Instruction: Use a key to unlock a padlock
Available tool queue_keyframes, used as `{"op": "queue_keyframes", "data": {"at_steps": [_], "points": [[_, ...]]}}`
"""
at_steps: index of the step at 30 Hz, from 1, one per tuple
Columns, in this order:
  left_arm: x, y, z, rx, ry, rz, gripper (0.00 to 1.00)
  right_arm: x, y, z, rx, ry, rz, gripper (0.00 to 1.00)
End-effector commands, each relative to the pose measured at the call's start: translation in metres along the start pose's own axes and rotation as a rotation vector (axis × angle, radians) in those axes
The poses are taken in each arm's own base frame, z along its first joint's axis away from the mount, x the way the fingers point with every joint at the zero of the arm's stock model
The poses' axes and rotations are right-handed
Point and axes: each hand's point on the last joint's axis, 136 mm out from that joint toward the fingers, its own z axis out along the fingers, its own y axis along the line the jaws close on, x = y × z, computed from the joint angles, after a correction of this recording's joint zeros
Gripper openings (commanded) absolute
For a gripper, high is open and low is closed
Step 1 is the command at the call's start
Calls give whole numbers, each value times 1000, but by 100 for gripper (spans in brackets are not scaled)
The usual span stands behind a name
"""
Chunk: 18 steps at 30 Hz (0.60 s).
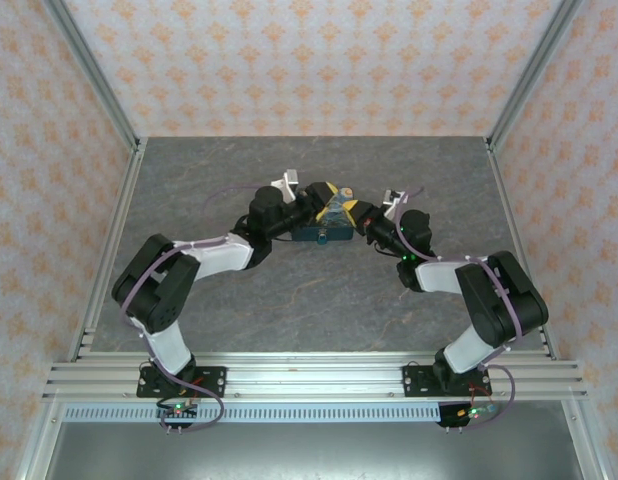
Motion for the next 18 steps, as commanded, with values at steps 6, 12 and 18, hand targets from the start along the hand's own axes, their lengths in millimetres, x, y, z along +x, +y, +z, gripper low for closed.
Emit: {"op": "queue_keyframes", "data": {"at_steps": [6,12,18], "points": [[-15,20,-54,-253,-53,155,97,-13,0,-7,44,-18,-18,0],[7,63,-90,-510,35,342,100,-42,2,18,121,5,-33,0],[28,92,-101,-677,105,495,100,-72,-6,57,190,14,-35,0]]}}
